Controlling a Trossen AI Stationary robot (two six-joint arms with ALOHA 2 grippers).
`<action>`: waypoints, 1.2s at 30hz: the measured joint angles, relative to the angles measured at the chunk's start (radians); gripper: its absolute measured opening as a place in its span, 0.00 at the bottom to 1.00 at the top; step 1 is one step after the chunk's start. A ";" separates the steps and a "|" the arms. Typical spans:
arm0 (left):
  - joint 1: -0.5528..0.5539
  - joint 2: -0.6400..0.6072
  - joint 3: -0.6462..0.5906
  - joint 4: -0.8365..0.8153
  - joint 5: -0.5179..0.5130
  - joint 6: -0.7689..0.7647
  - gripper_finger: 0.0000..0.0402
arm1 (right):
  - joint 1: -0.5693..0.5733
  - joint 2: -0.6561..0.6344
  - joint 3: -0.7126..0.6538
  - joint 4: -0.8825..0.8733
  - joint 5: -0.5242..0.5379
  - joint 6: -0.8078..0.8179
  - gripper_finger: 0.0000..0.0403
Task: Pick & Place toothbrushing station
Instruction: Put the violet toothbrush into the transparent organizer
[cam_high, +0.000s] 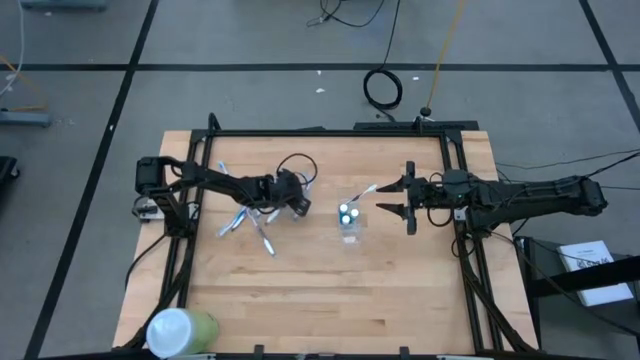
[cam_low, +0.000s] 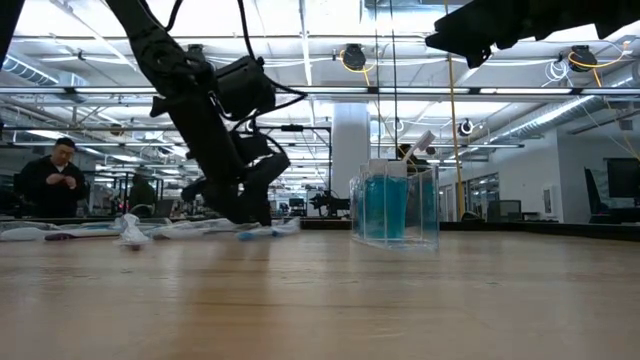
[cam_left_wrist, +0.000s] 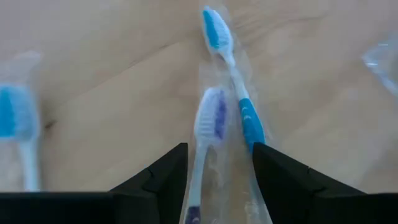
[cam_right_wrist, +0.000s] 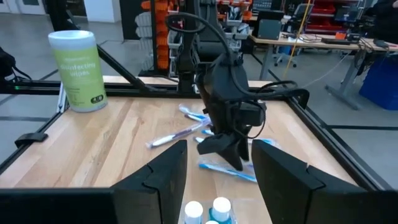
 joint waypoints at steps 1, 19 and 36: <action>-0.003 -0.001 0.000 0.007 0.001 0.012 0.46 | 0.000 0.000 0.000 0.000 0.000 0.000 0.42; -0.030 -0.071 0.000 -0.141 -0.010 0.079 0.46 | 0.000 0.000 0.000 -0.002 0.001 -0.002 0.42; -0.076 -0.031 0.002 -0.254 -0.046 -0.015 0.46 | -0.001 0.000 0.000 0.001 -0.001 0.008 0.42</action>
